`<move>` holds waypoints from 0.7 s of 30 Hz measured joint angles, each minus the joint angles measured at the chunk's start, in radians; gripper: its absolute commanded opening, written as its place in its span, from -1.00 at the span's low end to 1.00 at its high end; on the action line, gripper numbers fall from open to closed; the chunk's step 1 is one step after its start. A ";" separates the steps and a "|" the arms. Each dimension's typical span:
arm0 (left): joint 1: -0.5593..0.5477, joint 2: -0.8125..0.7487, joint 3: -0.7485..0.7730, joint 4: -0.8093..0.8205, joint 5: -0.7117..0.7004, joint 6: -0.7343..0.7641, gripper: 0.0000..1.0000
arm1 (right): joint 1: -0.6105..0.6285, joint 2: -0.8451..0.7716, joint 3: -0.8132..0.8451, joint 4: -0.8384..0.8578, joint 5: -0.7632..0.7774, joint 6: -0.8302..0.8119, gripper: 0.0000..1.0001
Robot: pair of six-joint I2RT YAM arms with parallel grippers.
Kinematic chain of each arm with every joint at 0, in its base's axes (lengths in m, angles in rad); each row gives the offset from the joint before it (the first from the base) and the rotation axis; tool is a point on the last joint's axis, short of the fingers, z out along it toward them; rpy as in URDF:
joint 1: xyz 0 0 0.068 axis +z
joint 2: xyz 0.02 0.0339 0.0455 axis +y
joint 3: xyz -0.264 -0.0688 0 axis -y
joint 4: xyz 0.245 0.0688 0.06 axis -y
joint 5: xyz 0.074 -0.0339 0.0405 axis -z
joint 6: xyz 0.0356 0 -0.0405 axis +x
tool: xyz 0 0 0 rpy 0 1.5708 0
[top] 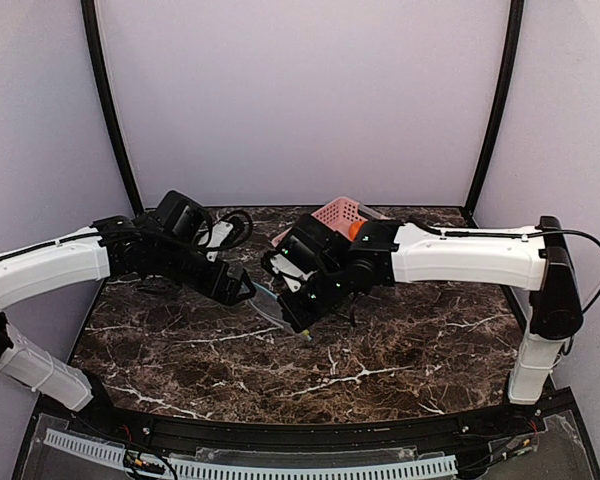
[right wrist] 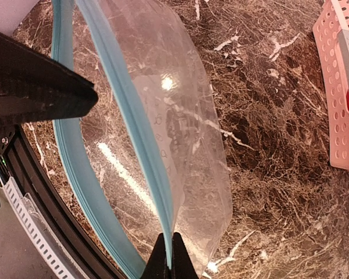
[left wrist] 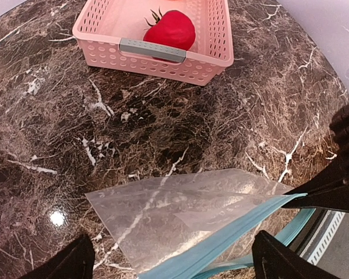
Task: Place the food in the zip-top bag and seal the zipper
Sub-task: Open the zipper food storage bag at the center of the board.
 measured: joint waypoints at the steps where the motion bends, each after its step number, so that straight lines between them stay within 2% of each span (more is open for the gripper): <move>1: 0.000 0.003 0.000 0.002 -0.002 0.005 0.67 | 0.000 0.000 0.000 0.000 0.000 0.000 -1.00; 6: 0.000 0.010 0.000 0.016 0.002 0.057 0.46 | 0.000 0.007 0.000 -0.001 -0.002 -0.008 -1.00; 9: 0.002 0.010 0.000 0.024 0.009 0.093 0.25 | 0.000 0.008 0.000 -0.002 -0.003 -0.013 -1.00; 21: 0.002 0.011 0.000 0.034 0.022 0.200 -0.19 | 0.000 0.010 0.003 -0.004 -0.025 -0.019 -1.00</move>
